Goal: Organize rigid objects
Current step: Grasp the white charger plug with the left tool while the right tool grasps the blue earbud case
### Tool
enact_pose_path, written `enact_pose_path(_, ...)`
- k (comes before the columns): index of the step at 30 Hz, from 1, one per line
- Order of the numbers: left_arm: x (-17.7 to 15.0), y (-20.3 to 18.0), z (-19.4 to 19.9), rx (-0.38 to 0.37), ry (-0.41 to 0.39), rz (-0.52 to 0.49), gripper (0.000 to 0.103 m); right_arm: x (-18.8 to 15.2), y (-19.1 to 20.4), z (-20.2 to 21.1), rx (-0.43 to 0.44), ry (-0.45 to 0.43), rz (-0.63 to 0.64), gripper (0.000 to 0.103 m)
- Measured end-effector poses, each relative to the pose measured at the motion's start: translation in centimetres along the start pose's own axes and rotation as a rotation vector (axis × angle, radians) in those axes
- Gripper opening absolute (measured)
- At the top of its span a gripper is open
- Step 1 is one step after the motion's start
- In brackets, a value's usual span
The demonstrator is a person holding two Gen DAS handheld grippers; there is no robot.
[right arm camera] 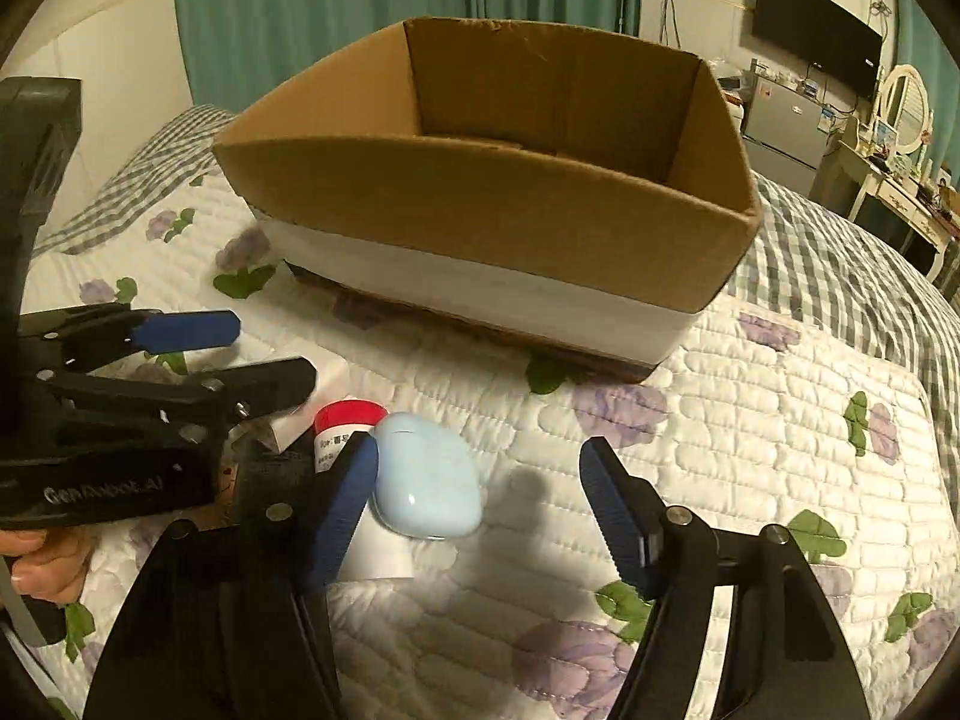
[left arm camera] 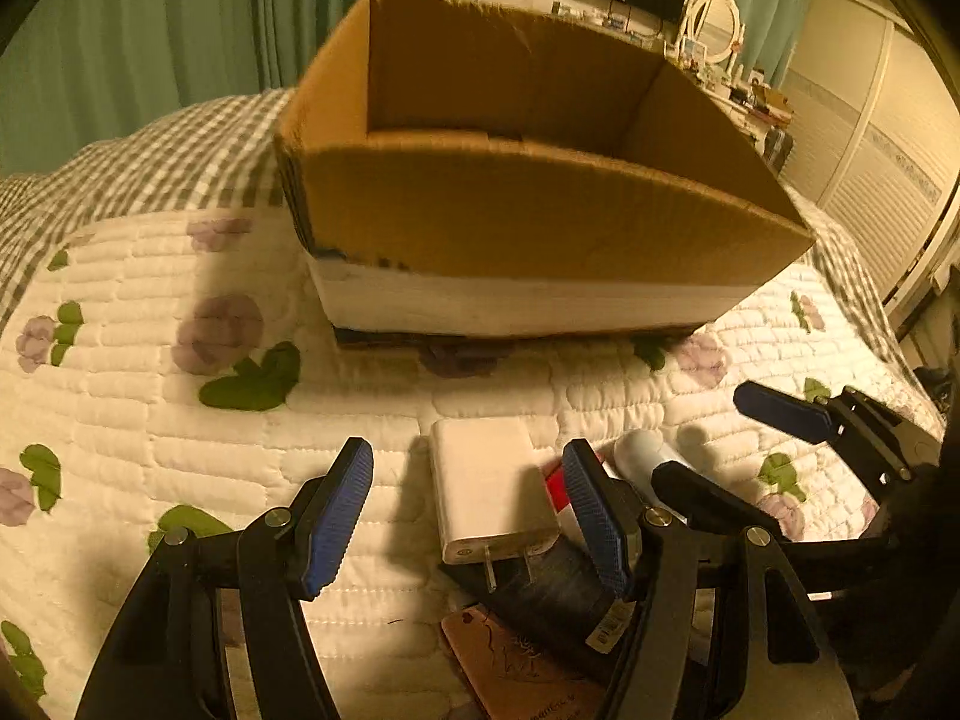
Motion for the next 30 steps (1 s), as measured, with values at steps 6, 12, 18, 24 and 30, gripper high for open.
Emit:
enact_pose_path(6, -0.2, 0.5, -1.6, 0.006, 0.039, 0.022, 0.067, -0.2, 0.6, -1.2, -0.001, 0.028, 0.030, 0.070)
enact_pose_path(12, -0.2, 0.6, -3.7, 0.046, 0.061, 0.035, 0.066, -0.2, 0.3, -2.3, -0.054, 0.033, 0.021, 0.063)
enact_pose_path(18, -0.3, 0.1, -3.2, 0.037, 0.032, 0.022, 0.040, -0.3, 0.5, -2.6, -0.088, 0.050, 0.016, 0.049)
enact_pose_path(24, -0.6, 0.8, -2.9, 0.011, 0.023, 0.045, 0.040, -0.7, -0.3, -3.2, -0.109, 0.080, -0.017, 0.050)
enact_pose_path(30, -1.0, 0.3, -2.4, 0.063, 0.005, 0.011, 0.040, -0.8, -0.8, -3.2, -0.112, 0.077, -0.038, 0.050)
Point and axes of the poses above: each gripper's, at about its wrist camera, not at the fingertips, and z roughly against the way its jaws point, y to its left, x to its top, the point moved 2 cm from there along -z, roughly the way its jaws point, and after that the axes turned 8 degrees about x, right-handed, at the moved point
